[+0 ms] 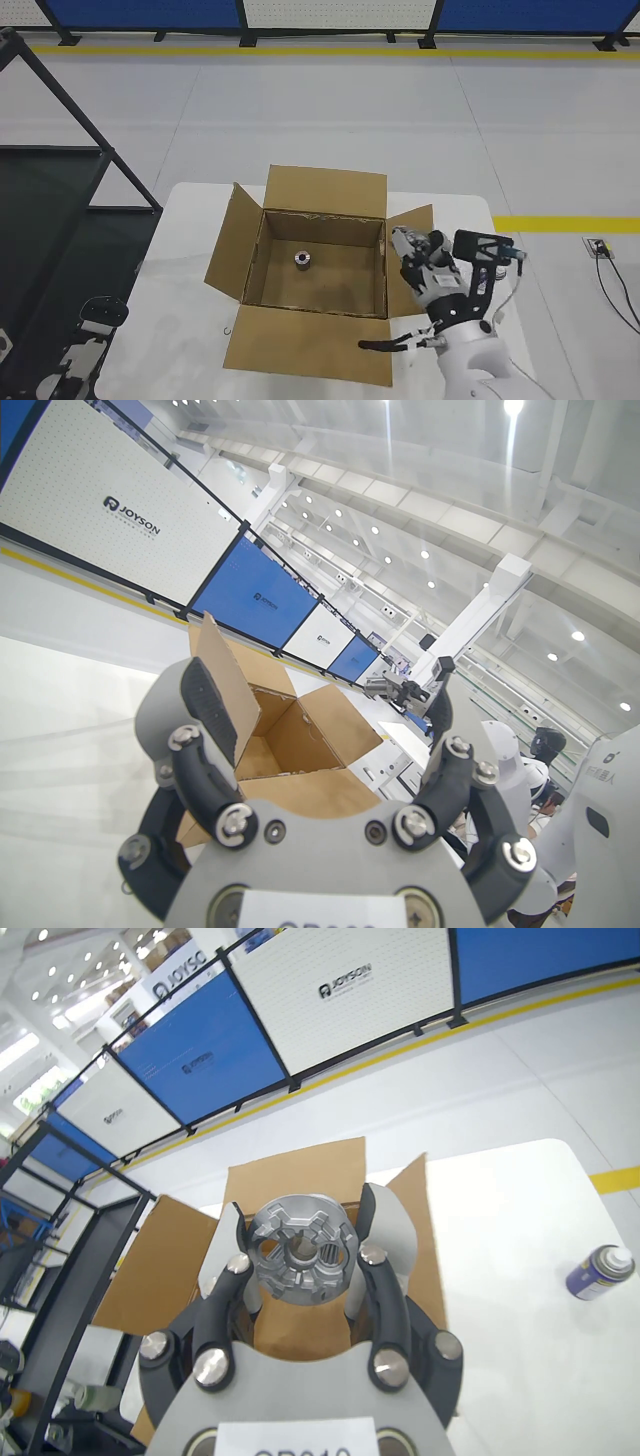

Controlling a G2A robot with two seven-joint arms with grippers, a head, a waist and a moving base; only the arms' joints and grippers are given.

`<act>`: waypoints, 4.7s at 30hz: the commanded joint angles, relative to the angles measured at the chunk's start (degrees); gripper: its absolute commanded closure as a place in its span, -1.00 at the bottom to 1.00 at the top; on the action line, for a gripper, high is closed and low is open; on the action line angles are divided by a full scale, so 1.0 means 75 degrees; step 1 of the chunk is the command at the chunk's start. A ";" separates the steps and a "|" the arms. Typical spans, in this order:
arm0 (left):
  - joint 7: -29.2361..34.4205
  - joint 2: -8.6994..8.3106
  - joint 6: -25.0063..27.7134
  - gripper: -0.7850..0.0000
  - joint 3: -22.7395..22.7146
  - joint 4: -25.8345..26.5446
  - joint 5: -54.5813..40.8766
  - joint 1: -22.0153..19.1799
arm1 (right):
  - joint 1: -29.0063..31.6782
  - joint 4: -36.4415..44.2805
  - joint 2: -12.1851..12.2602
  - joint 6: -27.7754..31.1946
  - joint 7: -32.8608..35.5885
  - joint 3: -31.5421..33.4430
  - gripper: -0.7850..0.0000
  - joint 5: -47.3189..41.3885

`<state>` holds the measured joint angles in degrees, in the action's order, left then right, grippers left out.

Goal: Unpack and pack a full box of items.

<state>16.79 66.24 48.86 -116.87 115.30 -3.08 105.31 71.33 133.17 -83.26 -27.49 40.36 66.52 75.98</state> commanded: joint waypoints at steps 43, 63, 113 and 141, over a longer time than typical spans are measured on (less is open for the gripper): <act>0.0000 0.0000 0.0000 -1.00 0.0000 0.0000 0.0000 0.0000 | -0.5998 -1.1195 -0.2030 -0.0879 0.0735 -0.2751 0.67 -0.1598; 0.0000 0.0000 0.0000 -1.00 0.0000 0.0000 0.0000 0.0000 | -0.5294 -0.9733 -0.1860 -0.0588 0.0899 -0.1948 -1.00 -0.1126; 0.0000 0.0000 0.0000 -1.00 0.0000 0.0000 0.0000 0.0000 | -0.1327 -0.5878 -0.0569 0.0312 0.0029 0.4462 -0.76 0.0336; 0.0000 0.0000 0.0000 -1.00 0.0000 0.0000 0.0000 0.0000 | -0.0595 -0.3892 -0.0585 -0.0290 -0.1145 0.4112 1.00 -0.0440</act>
<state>16.79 66.24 48.86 -116.87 115.30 -3.08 105.31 65.54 100.92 -87.55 -29.88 33.07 97.76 73.86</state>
